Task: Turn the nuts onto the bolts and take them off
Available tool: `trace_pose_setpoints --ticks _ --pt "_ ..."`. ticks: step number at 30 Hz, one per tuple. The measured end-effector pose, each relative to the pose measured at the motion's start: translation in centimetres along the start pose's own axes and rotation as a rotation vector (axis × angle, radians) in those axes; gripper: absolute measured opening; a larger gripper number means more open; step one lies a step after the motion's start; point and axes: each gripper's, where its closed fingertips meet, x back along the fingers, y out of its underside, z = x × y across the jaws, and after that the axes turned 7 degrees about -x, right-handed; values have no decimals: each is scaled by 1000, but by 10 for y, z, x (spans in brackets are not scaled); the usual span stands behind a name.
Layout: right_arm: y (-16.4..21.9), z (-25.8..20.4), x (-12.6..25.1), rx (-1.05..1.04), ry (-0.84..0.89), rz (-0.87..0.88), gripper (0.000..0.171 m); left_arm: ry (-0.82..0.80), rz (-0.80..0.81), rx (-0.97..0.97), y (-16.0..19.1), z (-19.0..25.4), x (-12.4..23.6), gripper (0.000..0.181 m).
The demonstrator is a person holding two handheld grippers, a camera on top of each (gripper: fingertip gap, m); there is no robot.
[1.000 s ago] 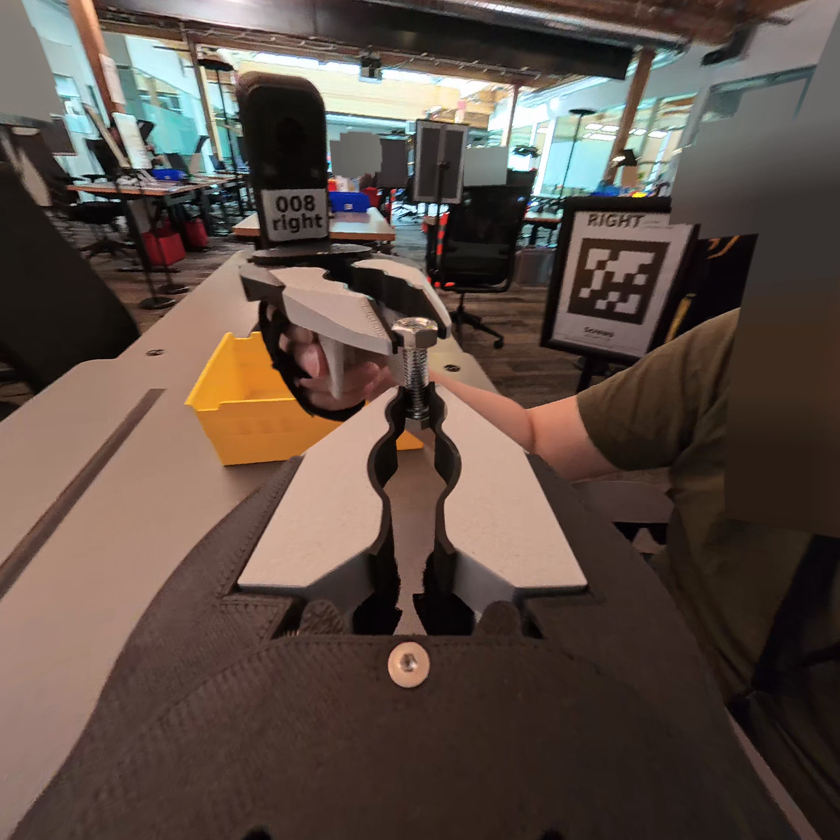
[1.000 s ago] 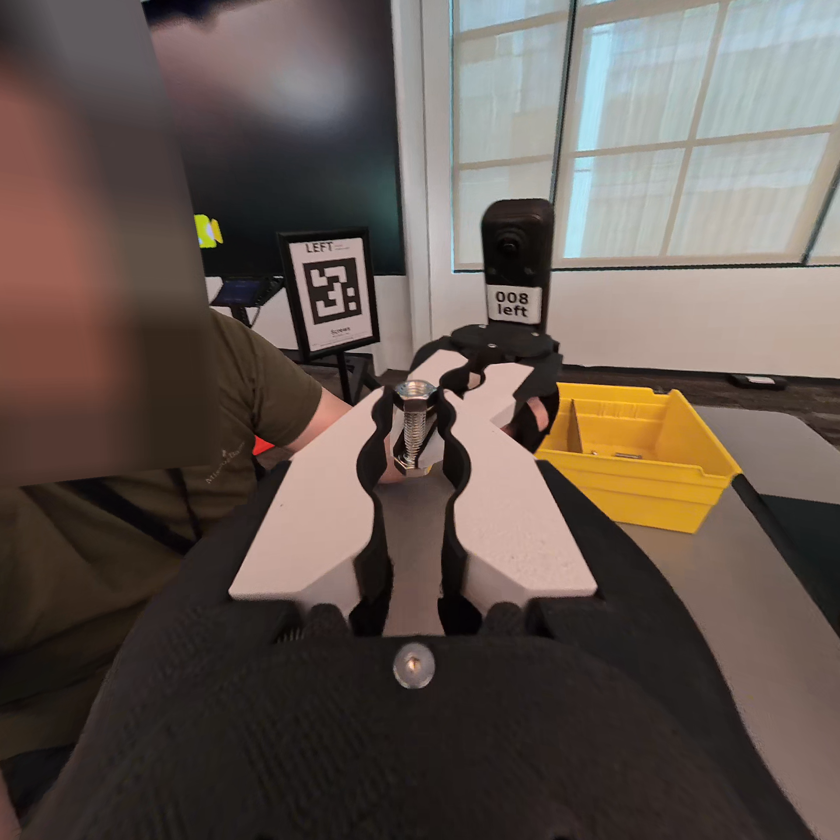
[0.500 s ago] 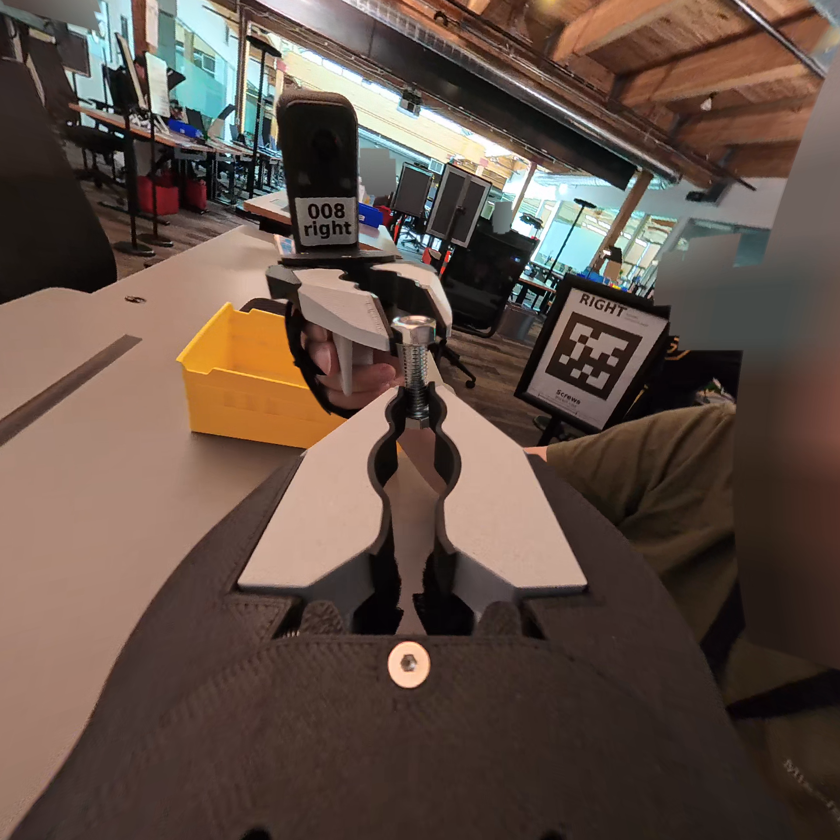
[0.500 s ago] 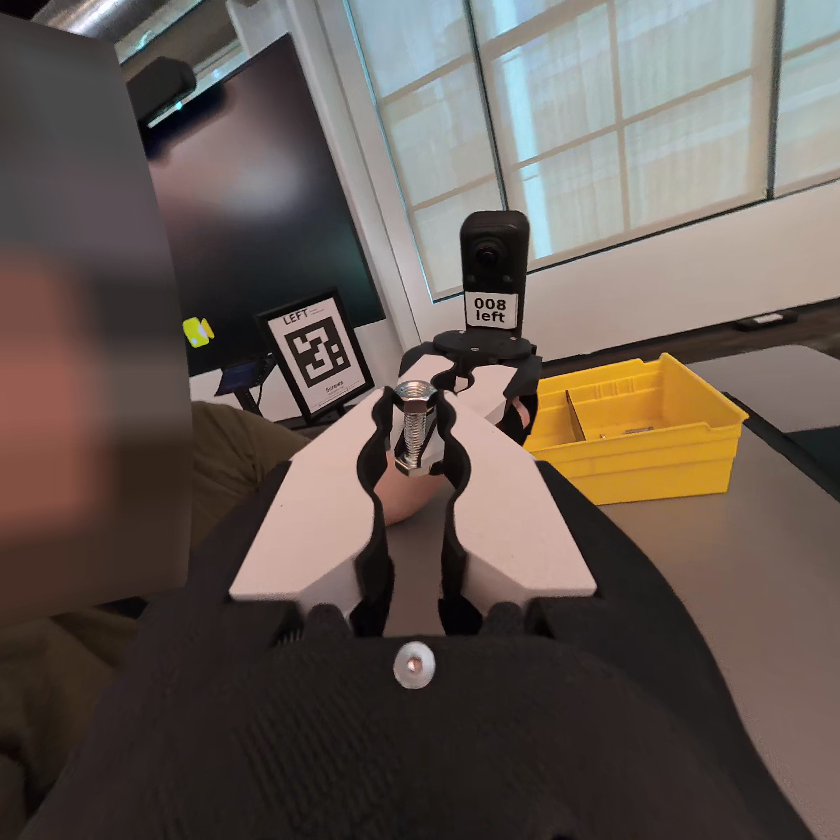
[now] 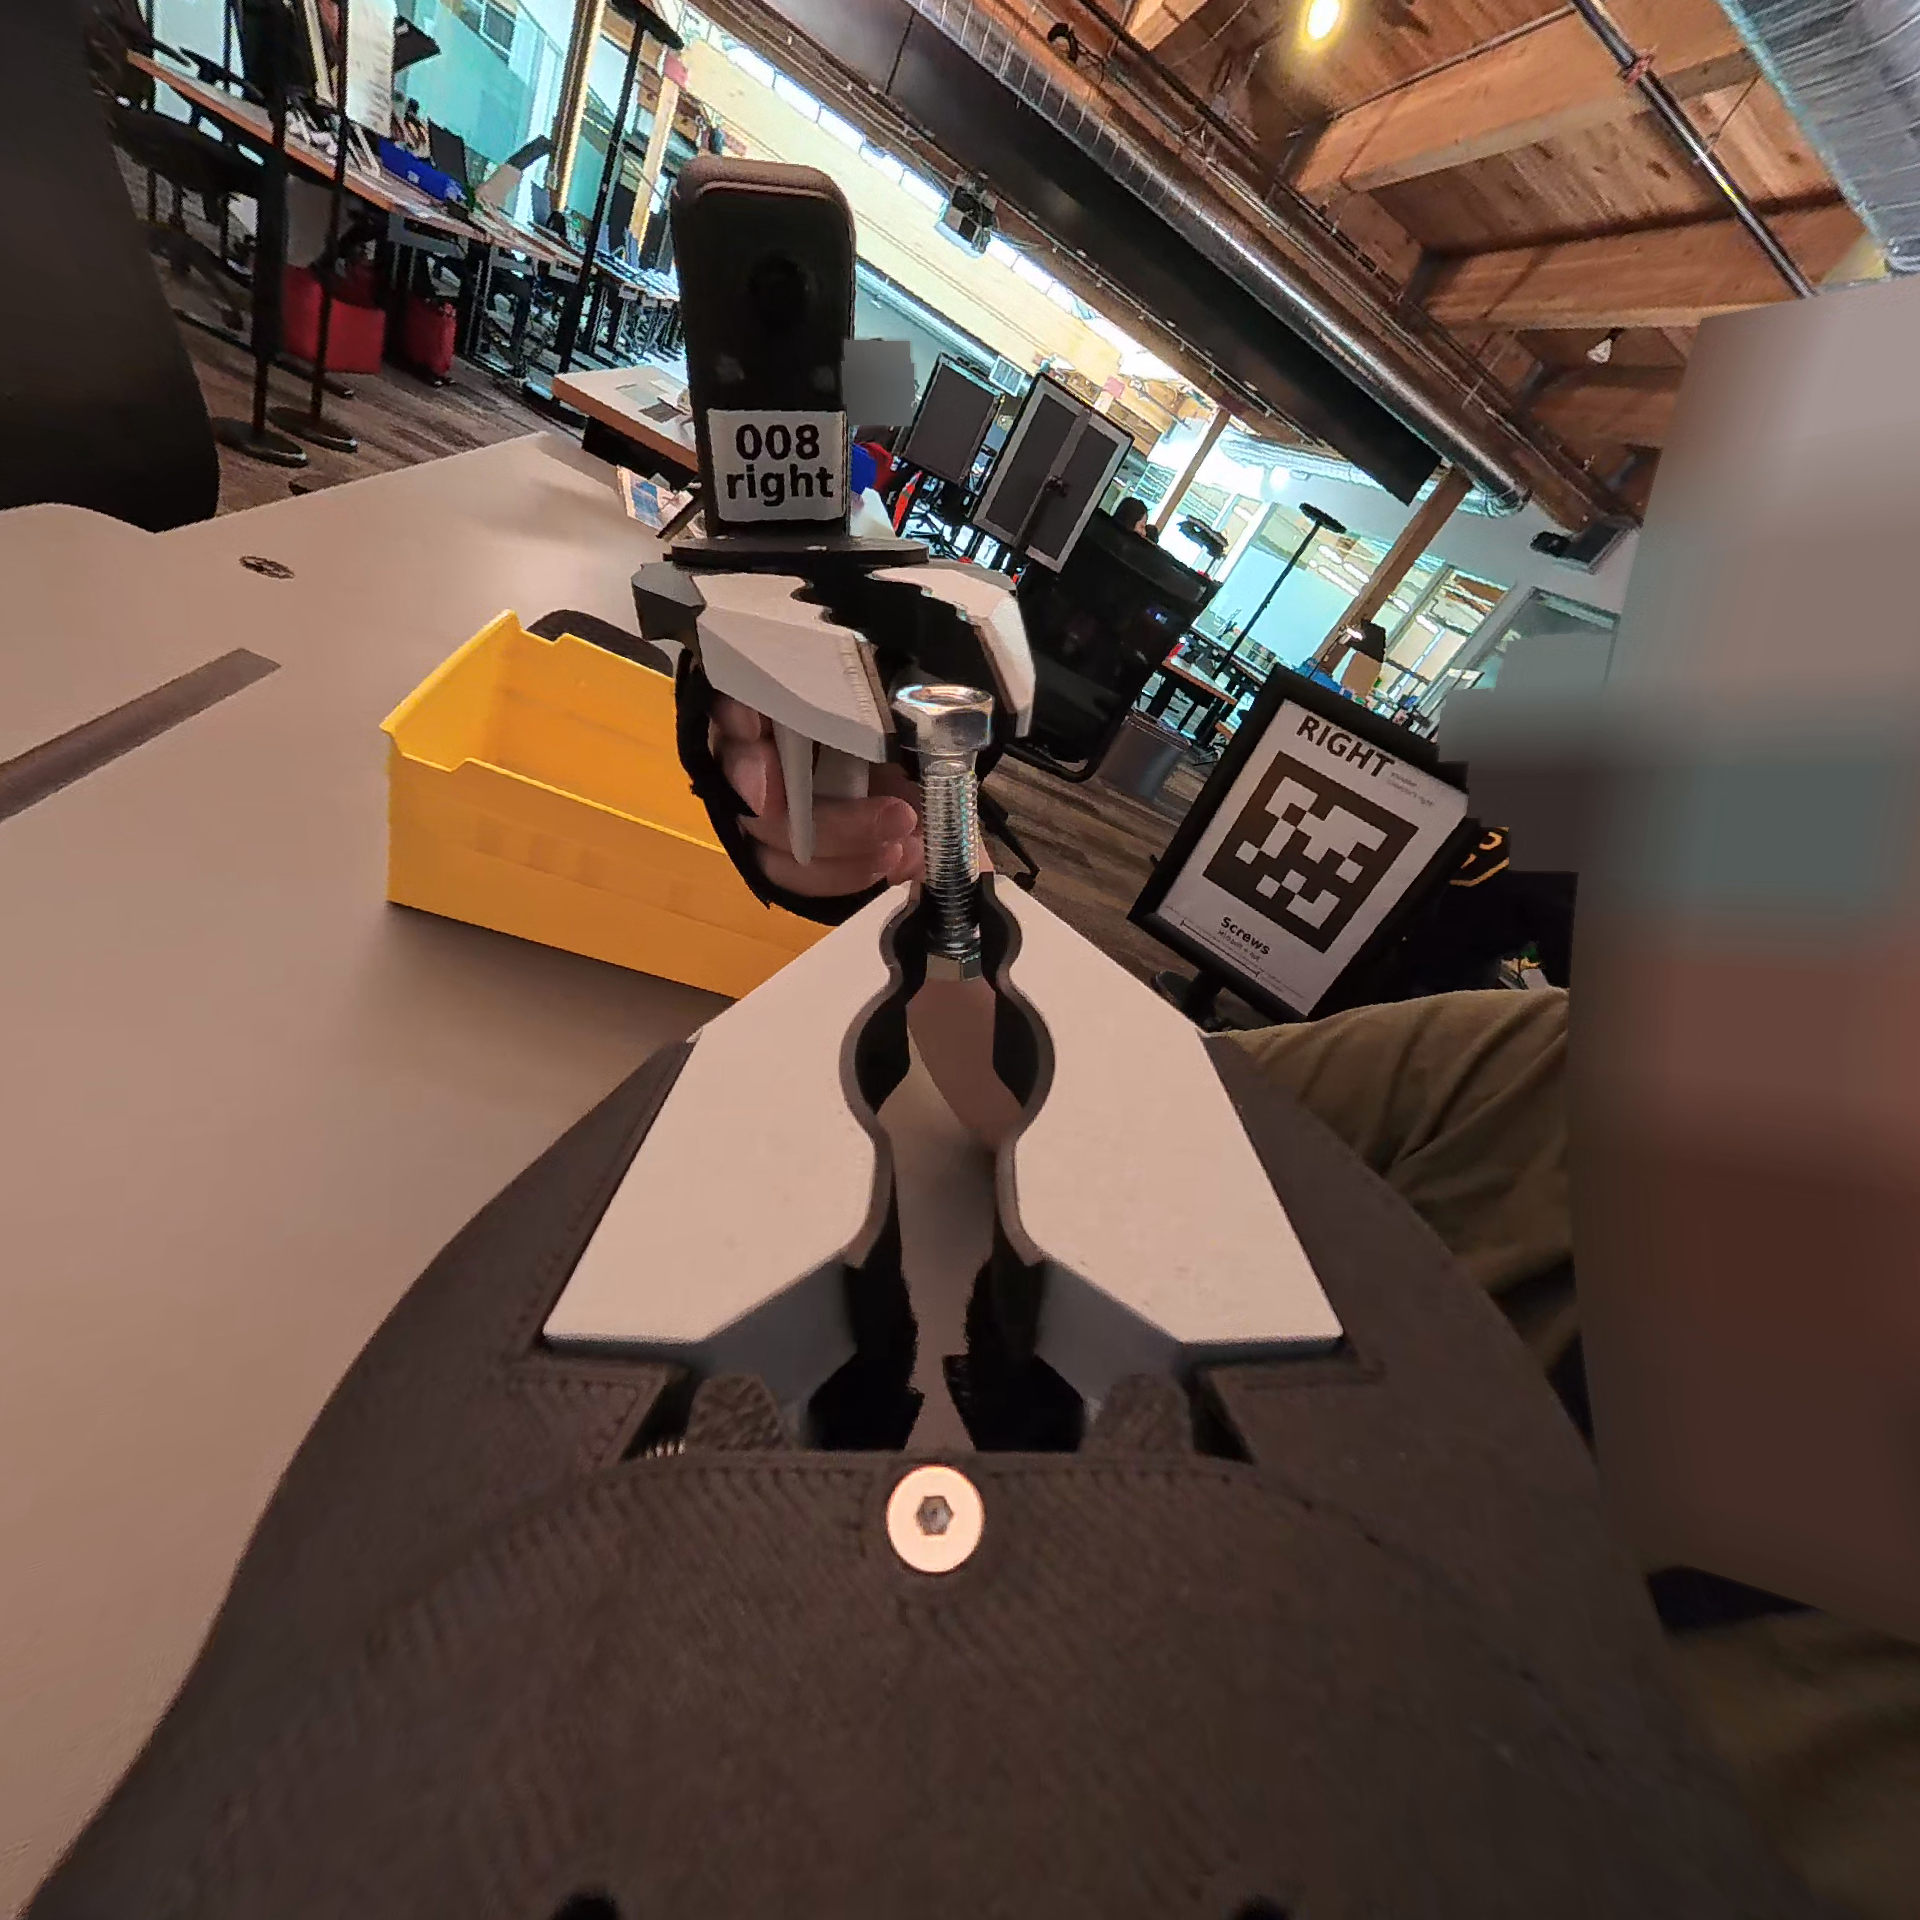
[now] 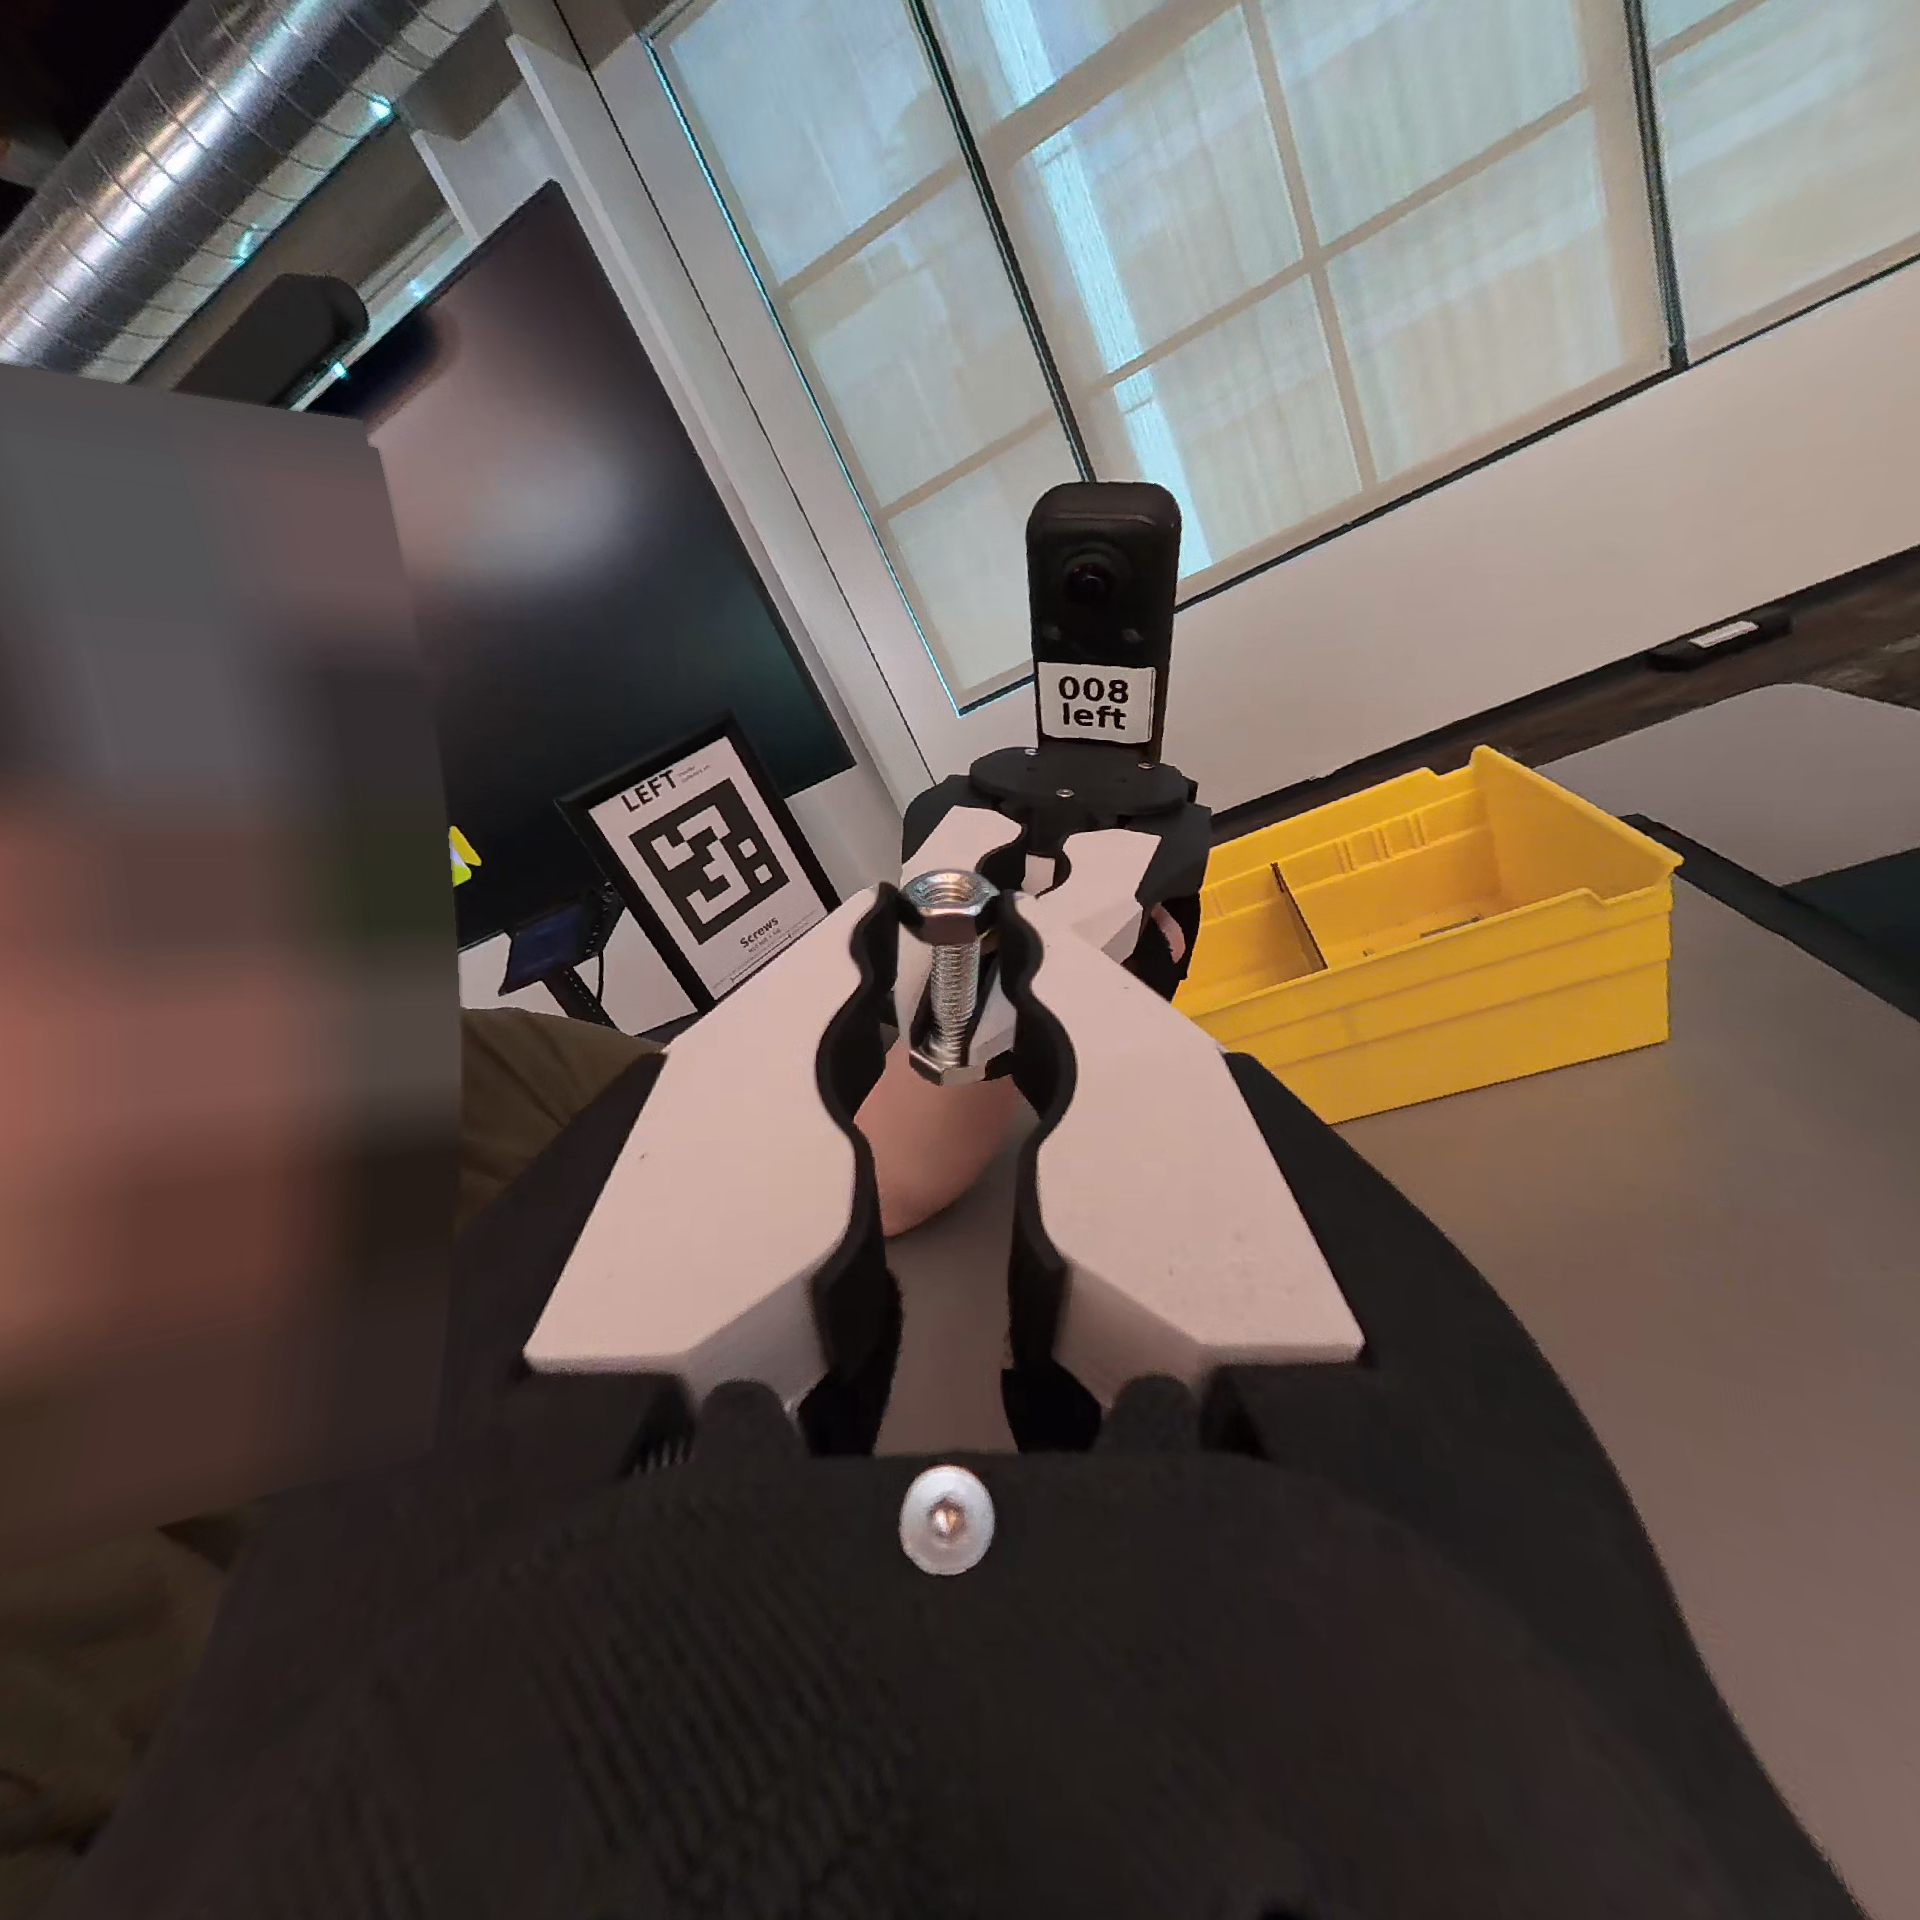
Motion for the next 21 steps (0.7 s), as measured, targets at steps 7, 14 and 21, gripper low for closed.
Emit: trace_pose_setpoints --ticks 7,14,21 --pt "3 2 -4 -17 -1 -11 17 -8 -7 -4 1 -1 0 7" --pt "5 2 -5 -14 14 -21 17 -11 -8 -12 1 -1 -1 7" --pt "5 4 -6 -29 19 -20 17 -27 -12 -25 1 -3 0 7"
